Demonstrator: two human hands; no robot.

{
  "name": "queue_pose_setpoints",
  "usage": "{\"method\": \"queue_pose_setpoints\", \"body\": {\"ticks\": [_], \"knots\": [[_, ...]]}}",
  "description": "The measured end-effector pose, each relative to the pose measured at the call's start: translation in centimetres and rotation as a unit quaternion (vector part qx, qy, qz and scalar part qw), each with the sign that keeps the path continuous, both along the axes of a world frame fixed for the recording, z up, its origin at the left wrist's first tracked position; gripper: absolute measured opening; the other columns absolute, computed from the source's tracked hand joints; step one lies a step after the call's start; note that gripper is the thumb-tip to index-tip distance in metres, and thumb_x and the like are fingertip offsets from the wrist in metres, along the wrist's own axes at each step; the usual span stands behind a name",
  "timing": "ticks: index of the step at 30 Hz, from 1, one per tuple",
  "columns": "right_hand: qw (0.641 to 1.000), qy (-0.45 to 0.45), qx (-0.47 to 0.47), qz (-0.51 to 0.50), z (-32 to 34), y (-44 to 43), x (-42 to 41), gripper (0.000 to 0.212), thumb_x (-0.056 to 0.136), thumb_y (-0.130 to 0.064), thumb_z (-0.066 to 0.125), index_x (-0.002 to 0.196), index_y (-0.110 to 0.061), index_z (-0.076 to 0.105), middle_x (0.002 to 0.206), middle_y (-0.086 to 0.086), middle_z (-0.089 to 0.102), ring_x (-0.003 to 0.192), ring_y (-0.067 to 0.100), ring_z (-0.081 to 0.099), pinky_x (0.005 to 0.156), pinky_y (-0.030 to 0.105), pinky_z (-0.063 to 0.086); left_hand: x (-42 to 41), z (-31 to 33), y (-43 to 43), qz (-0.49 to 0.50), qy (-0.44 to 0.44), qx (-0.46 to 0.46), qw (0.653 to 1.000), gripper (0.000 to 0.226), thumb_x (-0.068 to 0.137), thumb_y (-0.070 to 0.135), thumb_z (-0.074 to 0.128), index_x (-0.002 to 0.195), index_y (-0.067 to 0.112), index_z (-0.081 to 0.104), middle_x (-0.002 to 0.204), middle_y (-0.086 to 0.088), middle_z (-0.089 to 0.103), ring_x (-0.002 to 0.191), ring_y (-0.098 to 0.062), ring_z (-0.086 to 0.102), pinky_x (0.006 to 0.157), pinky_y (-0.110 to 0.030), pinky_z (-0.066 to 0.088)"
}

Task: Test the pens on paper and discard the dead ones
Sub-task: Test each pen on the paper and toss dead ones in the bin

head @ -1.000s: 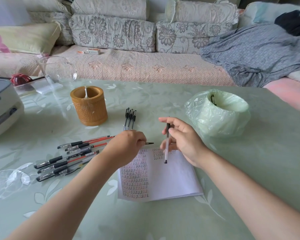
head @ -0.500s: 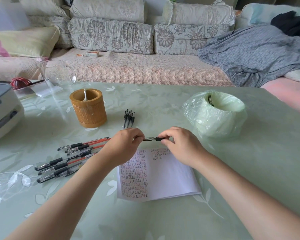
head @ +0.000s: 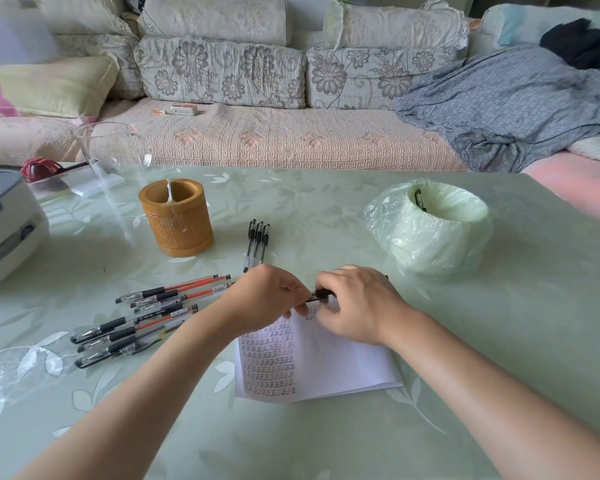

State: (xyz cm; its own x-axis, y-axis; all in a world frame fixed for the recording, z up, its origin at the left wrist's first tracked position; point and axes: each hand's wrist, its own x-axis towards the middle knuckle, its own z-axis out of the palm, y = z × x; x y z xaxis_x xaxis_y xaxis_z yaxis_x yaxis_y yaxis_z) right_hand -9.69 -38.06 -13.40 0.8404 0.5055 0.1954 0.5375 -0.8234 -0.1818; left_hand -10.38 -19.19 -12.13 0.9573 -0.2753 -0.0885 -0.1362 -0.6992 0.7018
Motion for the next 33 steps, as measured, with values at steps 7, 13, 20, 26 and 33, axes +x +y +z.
{"method": "queue_pose_setpoints", "body": {"ticks": [7, 13, 20, 26, 33], "knots": [[0.995, -0.069, -0.045, -0.051, 0.4, 0.3, -0.5, 0.073, 0.063, -0.088, 0.041, 0.051, -0.015, 0.040, 0.047, -0.002, 0.043, 0.052, 0.022, 0.045, 0.050, 0.030, 0.030, -1.0, 1.1, -0.9, -0.018, 0.083, -0.080, 0.993, 0.019, 0.088, 0.030, 0.067, 0.078, 0.020, 0.080, 0.068, -0.001, 0.074, 0.062, -0.009, 0.058, 0.064, -0.026, 0.051], [0.995, -0.065, -0.039, -0.069, 0.3, 0.9, -1.2, 0.068, 0.063, -0.076, 0.029, 0.052, -0.011, 0.047, 0.043, 0.002, 0.041, 0.047, 0.023, 0.043, 0.046, 0.026, 0.025, -1.4, 1.6, -1.1, -0.007, 0.102, -0.095, 0.990, 0.018, 0.086, 0.023, 0.070, 0.071, 0.019, 0.079, 0.061, 0.003, 0.071, 0.049, 0.000, 0.057, 0.053, -0.015, 0.045], [0.999, -0.035, -0.016, -0.031, 0.6, 0.8, -0.7, 0.056, 0.076, -0.074, 0.038, 0.059, -0.021, 0.043, 0.060, -0.003, 0.054, 0.059, 0.020, 0.049, 0.054, 0.030, 0.036, -0.9, 2.1, -0.7, 0.007, 0.057, -0.041, 0.997, 0.018, 0.085, 0.030, 0.070, 0.076, 0.017, 0.078, 0.064, -0.001, 0.073, 0.054, -0.007, 0.060, 0.052, -0.020, 0.042], [0.991, 0.081, 0.109, -0.023, 0.4, 1.4, 0.5, 0.031, 0.094, -0.009, 0.045, 0.121, -0.013, 0.060, 0.111, 0.003, 0.049, 0.110, 0.021, 0.049, 0.094, 0.031, 0.042, 0.9, 2.2, 2.2, 0.104, -0.116, 0.039, 0.987, 0.015, 0.091, 0.030, 0.062, 0.078, 0.027, 0.070, 0.066, 0.006, 0.067, 0.056, -0.014, 0.060, 0.052, -0.029, 0.048], [0.975, 0.169, 0.130, -0.061, 1.6, 3.6, 0.8, 0.027, 0.089, -0.014, 0.062, 0.112, -0.021, 0.074, 0.115, -0.003, 0.072, 0.108, 0.012, 0.064, 0.087, 0.018, 0.045, -0.2, 1.6, 6.6, 0.152, -0.199, 0.128, 0.960, 0.010, 0.087, 0.046, 0.063, 0.091, 0.037, 0.068, 0.080, 0.022, 0.066, 0.071, 0.000, 0.059, 0.060, -0.025, 0.050]]}}
